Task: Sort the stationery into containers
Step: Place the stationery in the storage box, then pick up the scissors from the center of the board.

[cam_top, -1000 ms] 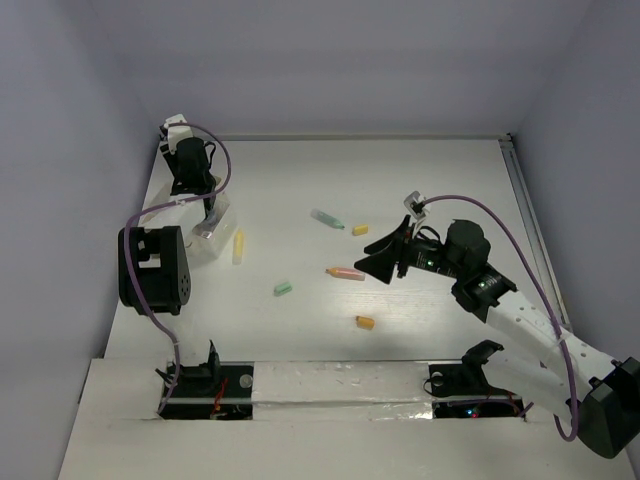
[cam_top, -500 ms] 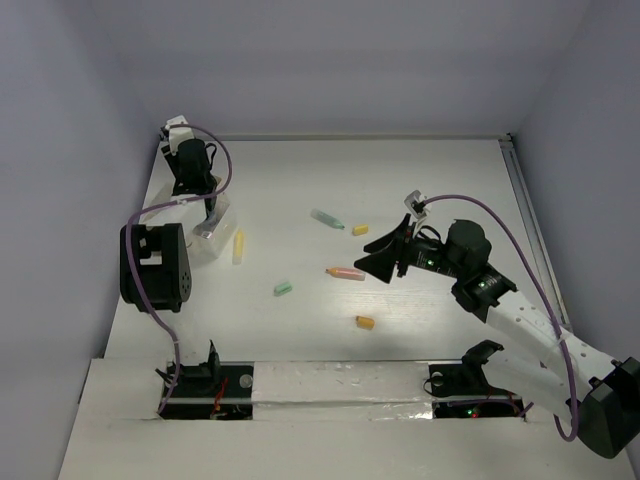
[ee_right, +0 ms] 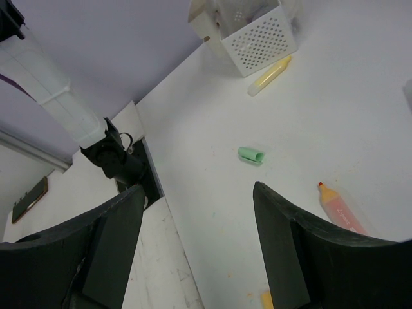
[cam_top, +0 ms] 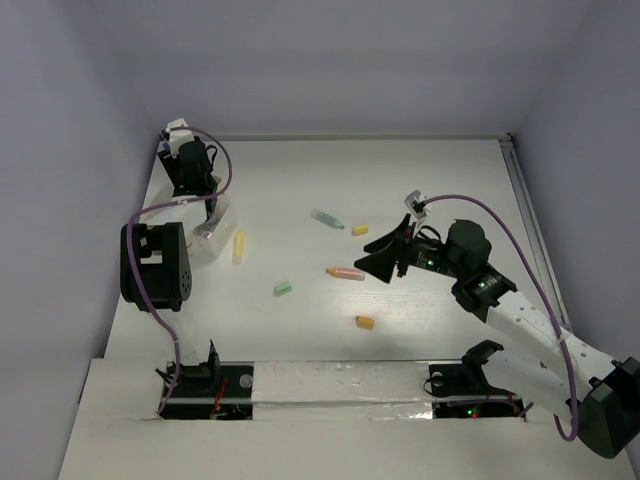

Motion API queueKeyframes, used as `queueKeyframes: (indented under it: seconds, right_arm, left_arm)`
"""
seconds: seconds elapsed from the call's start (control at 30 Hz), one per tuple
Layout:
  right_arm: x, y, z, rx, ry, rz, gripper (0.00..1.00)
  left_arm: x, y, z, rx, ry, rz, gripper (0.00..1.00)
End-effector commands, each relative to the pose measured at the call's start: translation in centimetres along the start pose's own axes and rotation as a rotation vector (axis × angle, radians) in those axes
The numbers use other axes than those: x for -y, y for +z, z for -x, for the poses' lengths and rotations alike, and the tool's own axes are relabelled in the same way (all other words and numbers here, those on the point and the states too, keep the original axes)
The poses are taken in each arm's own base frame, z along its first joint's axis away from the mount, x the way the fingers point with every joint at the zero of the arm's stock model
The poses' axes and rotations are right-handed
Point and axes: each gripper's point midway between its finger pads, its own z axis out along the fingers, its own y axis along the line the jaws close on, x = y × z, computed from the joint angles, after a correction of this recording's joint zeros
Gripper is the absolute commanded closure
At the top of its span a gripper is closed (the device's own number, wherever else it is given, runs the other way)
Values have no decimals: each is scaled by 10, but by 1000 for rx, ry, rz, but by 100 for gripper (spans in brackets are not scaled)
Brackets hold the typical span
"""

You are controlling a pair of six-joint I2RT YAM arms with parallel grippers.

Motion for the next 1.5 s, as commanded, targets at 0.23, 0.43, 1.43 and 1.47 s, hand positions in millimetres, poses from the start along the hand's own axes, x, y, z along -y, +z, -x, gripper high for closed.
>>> queueKeyframes:
  seconds: [0.23,0.43,1.43,1.47]
  right_arm:
    - [-5,1,10,39,-36,24,26]
    - [0,0,11,46,-35,-5,26]
    - [252,-97,-43,-41,333,-1200,51]
    - [256,-97,-44,-48,348,-1203,51]
  left_arm:
    - [-4,-22,66,137,-113,-27,24]
    - [8,-51,116,209,-195,-130,18]
    - [59,-396,60,-105,-234,-1324,1]
    - [60,-396,50,-112,-215,-1326,1]
